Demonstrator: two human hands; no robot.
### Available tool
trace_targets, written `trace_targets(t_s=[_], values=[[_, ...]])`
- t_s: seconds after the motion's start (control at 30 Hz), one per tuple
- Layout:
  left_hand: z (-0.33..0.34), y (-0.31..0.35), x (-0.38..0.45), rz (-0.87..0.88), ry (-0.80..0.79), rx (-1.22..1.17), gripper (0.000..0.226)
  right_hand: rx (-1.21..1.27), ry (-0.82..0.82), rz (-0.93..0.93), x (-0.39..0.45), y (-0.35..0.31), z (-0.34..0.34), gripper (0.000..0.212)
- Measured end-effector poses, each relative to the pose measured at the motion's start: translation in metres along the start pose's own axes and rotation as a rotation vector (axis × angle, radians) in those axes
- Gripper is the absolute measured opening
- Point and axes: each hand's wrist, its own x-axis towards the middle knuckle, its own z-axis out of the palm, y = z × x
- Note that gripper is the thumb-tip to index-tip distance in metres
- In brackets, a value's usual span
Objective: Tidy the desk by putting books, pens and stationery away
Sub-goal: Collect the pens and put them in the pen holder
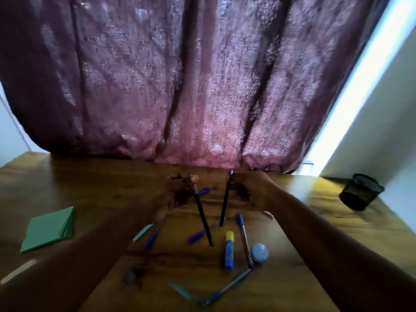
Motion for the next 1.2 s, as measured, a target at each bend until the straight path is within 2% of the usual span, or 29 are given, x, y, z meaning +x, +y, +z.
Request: trace_targets(t_s=[0.03,0.13,0.3,0.5,0.63,0.8,0.97,1.07,1.2], values=[[0.022,0.004,0.008,-0.005,-0.033,0.001,0.040,0.051,0.029,-0.030,-0.005,-0.005,-0.026,0.005],[0.094,0.021,0.026,0.047,-0.195,-0.035,0.019,0.134,0.127,-0.095,-0.019,-0.015,-0.107,0.007],[0.240,0.037,0.053,0.117,-0.381,0.070,0.005,0.245,0.283,-0.218,-0.025,-0.015,-0.250,0.007],[0.412,0.019,0.089,0.184,-0.434,0.168,0.008,0.288,0.519,-0.352,-0.014,-0.004,-0.391,0.006],[0.490,0.007,0.120,0.253,-0.414,0.239,0.013,0.316,0.602,-0.438,0.016,0.001,-0.446,0.007],[0.537,-0.007,0.152,0.312,-0.330,0.292,0.014,0.224,0.632,-0.468,0.062,0.007,-0.475,0.009],[0.549,-0.032,0.180,0.302,-0.270,0.377,0.019,0.061,0.613,-0.411,0.102,0.025,-0.475,0.022],[0.549,-0.046,0.191,0.301,-0.262,0.440,0.012,-0.018,0.599,-0.370,0.116,0.039,-0.474,0.019],[0.545,-0.063,0.201,0.278,-0.247,0.526,0.024,-0.077,0.590,-0.299,0.133,0.056,-0.474,0.014]])
